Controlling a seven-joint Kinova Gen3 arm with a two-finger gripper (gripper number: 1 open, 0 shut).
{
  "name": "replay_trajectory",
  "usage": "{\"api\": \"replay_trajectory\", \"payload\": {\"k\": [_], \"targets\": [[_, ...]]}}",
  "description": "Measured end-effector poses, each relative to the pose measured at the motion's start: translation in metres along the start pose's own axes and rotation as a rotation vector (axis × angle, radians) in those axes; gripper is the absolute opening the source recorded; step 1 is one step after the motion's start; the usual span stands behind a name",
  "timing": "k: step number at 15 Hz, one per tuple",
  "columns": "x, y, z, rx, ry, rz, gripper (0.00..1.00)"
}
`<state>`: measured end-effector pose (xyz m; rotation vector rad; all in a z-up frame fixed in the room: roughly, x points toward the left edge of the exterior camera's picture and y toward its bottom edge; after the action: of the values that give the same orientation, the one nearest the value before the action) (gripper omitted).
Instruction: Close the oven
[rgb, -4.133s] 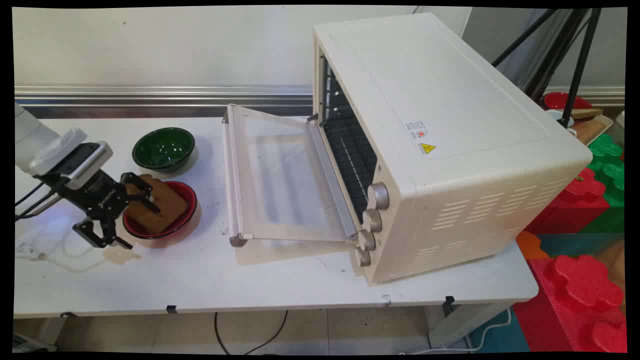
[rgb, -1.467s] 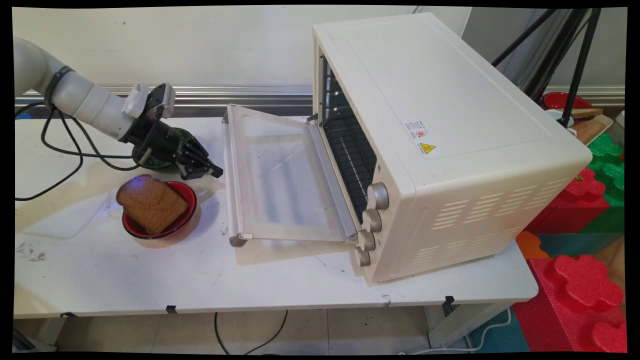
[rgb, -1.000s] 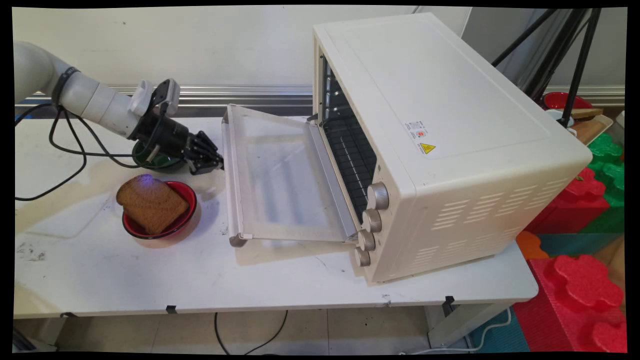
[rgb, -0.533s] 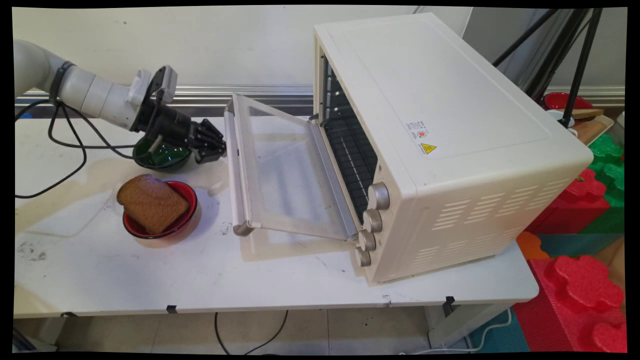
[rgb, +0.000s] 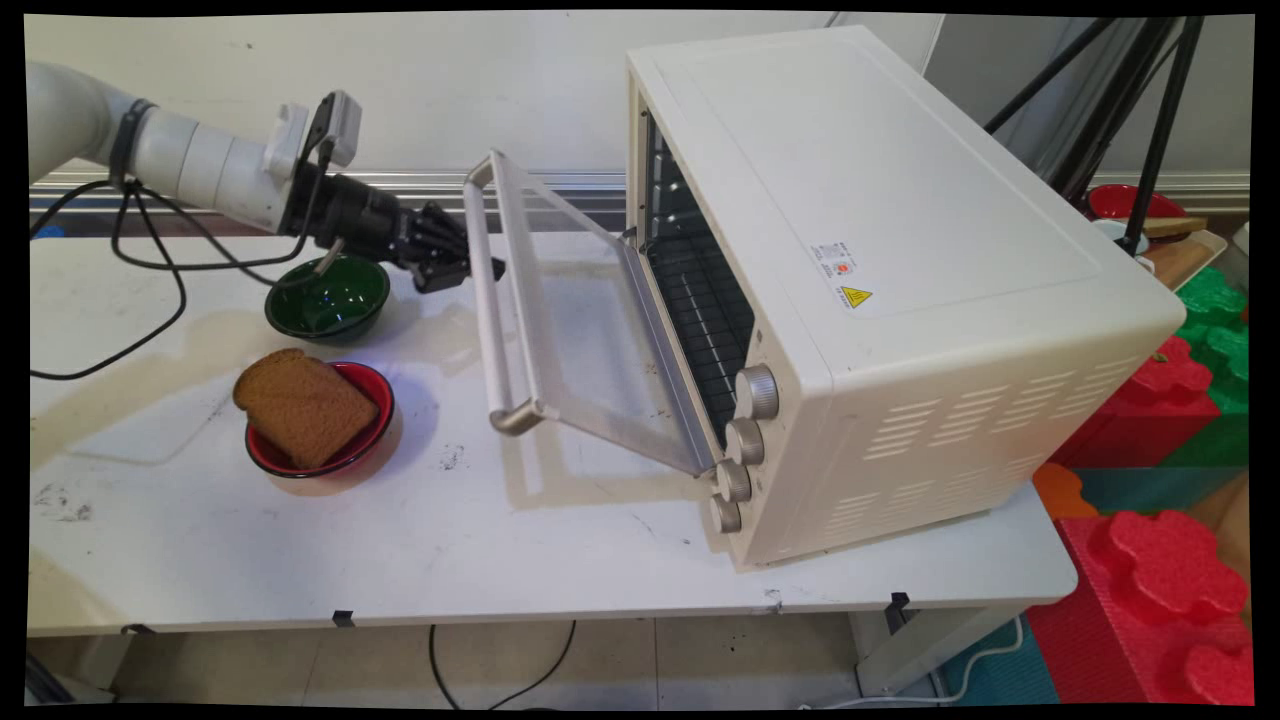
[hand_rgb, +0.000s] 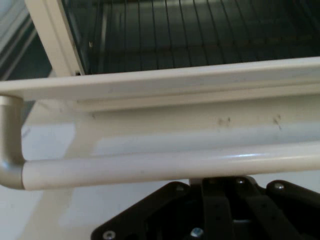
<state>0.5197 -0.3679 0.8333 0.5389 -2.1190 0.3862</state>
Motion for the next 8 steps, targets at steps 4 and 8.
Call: {"api": "replay_trajectory", "payload": {"k": [4, 8], "targets": [[0.014, -0.006, 0.013, 0.008, 0.046, 0.001, 0.0], [0.025, -0.013, 0.03, 0.013, 0.079, -0.002, 0.0]]}}
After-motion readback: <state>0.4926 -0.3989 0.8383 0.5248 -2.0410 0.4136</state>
